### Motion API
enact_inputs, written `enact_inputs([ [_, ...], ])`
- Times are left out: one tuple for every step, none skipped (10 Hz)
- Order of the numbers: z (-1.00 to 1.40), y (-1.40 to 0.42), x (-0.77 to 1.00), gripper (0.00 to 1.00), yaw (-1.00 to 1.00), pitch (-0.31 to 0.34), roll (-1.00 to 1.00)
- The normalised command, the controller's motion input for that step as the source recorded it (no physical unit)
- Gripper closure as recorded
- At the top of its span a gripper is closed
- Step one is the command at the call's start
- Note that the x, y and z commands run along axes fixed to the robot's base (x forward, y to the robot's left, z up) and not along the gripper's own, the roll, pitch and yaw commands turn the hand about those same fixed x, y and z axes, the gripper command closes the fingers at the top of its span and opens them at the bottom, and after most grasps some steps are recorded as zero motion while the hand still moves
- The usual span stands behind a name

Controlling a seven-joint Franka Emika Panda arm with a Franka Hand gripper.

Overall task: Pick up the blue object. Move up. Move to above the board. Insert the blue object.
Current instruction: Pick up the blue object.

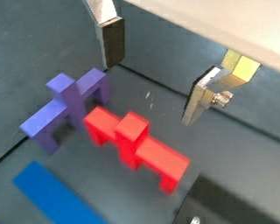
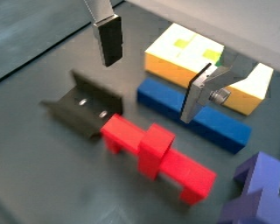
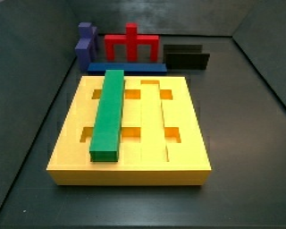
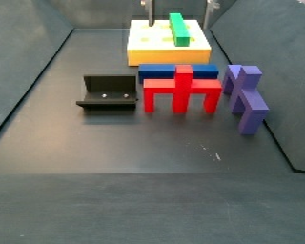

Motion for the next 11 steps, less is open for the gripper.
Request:
enact_inputs([
  [-0.11, -0.67, 0.0, 0.0, -0.46, -0.184, 0.0],
  [-0.13, -0.65, 0.02, 0.0, -0.5, -0.161, 0.0],
  [-0.11, -0.5, 0.06, 0.0, -0.69, -0.104, 0.0],
  [-0.35, -0.28, 0.03, 0.0, -0.89, -0.086, 0.0],
  [-0.38, -0.27, 0.02, 0.0, -0.89, -0.1, 0.0],
  [-0.37, -0.27, 0.02, 0.0, -0.89, -0.094, 0.0],
  [-0.35, -0.23, 0.01, 0.0, -0.91, -0.103, 0.0],
  [-0.4, -0.14, 0.0, 0.0, -0.93, -0.127, 0.0],
  [-0.37, -0.15, 0.0, 0.0, -0.89, -0.12, 0.0],
  [-0.31, -0.2, 0.0, 0.0, -0.87, -0.097, 0.0],
  [-0.28, -0.21, 0.0, 0.0, -0.87, -0.076, 0.0],
])
